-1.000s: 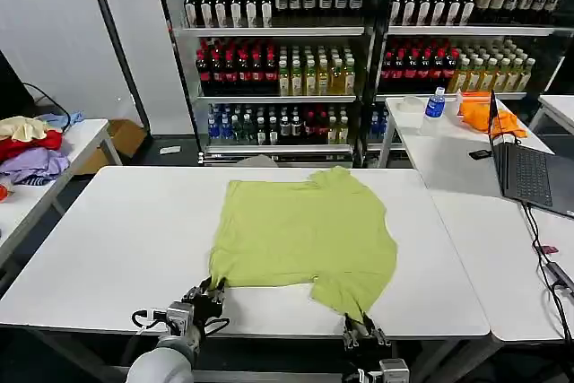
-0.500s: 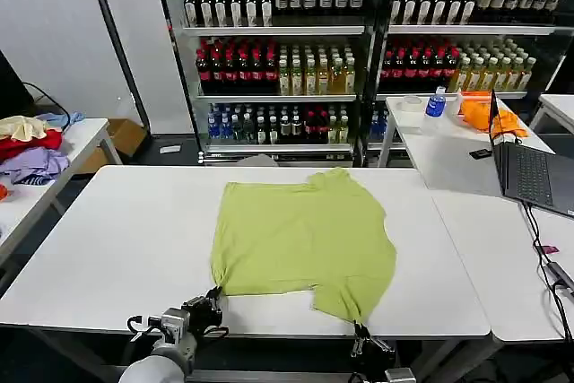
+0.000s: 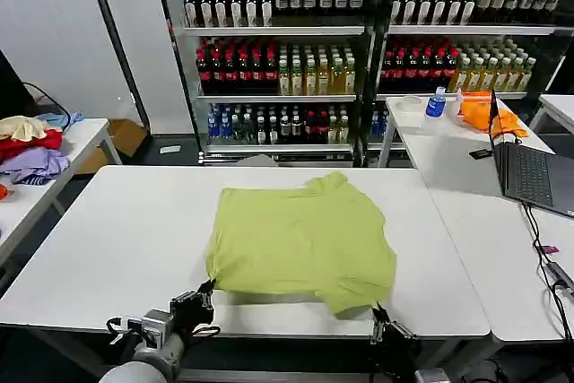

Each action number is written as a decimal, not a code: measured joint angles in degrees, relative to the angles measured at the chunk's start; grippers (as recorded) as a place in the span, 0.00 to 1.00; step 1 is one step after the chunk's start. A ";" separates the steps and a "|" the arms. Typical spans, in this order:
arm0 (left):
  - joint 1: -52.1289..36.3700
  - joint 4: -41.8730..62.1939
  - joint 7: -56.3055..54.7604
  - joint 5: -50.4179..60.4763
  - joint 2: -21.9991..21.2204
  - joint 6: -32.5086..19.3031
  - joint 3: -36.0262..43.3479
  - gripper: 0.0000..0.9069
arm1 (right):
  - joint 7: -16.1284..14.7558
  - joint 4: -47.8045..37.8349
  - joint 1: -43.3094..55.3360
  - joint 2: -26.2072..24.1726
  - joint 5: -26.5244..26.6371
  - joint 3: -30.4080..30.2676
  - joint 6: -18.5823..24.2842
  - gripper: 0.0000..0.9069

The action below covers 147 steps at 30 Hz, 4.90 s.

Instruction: Fold and organize the clothes.

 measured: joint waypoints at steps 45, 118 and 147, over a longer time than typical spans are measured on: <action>-24.04 21.89 0.71 3.63 -5.92 -1.75 9.50 0.74 | 0.02 -26.23 35.06 -3.85 -0.40 -8.25 -0.72 1.00; -18.35 22.38 -0.80 1.56 -6.67 -3.74 6.79 0.02 | 1.83 -25.69 27.75 -3.57 14.99 -3.85 -11.19 0.00; -7.38 11.37 -1.01 3.26 -6.39 -2.52 4.80 1.00 | 0.55 -14.45 16.92 -7.32 10.47 1.79 -13.22 1.00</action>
